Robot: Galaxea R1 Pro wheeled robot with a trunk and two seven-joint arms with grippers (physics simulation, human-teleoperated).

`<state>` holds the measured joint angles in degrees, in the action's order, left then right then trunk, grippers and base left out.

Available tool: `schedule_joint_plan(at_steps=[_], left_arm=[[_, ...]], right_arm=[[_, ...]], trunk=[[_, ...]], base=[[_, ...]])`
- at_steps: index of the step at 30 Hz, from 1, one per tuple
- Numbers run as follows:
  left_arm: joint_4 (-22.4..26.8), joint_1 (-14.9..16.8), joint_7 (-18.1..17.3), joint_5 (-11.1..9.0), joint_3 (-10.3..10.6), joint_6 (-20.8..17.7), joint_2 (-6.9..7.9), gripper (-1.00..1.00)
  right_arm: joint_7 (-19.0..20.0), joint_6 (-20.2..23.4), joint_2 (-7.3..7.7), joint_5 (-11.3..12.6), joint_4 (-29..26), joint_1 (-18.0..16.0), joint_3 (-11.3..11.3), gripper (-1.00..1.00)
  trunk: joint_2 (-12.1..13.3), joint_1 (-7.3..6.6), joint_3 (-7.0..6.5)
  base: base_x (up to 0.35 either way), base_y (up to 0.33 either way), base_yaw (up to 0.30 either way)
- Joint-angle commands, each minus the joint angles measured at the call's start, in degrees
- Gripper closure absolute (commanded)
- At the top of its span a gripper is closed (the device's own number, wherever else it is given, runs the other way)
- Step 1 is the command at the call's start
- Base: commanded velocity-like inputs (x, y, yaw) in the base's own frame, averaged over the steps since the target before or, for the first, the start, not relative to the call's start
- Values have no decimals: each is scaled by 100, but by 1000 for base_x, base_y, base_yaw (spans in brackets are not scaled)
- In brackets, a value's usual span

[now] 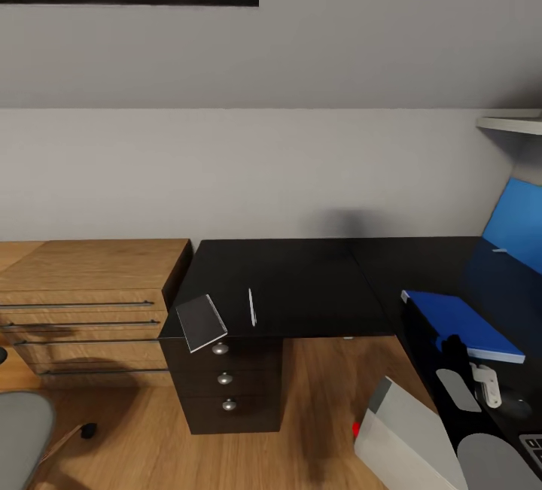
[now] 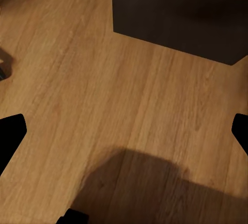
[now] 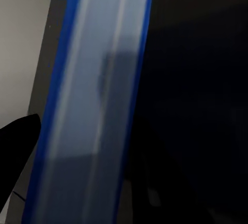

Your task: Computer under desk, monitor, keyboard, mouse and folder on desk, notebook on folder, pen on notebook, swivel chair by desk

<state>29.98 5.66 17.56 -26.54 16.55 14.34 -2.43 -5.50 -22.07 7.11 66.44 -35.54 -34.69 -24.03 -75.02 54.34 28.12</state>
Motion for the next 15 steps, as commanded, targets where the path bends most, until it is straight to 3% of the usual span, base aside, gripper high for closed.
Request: schedule_joint_plan(at_steps=[1, 4, 5, 15], left_arm=[[-1, 5, 43, -59, 49, 32, 6, -100], [-1, 5, 38, -60, 50, 33, 6, -100], [2, 5, 37, -61, 47, 34, 6, -100], [-1, 5, 37, -62, 42, 25, 6, -100]], right_arm=[[-17, -17, 4, 33, -5, -3, 10, 100], [-20, -17, 9, 29, -5, -3, 12, 100], [-21, -17, 10, 21, -5, -3, 13, -100], [-13, -17, 8, 10, -5, -3, 15, -100]], trunk=[[-3, 0, 6], [-3, 0, 6], [-3, 0, 6], [-3, 0, 6]], base=[[0, 0, 0], [0, 0, 0], [0, 0, 0], [0, 0, 0]])
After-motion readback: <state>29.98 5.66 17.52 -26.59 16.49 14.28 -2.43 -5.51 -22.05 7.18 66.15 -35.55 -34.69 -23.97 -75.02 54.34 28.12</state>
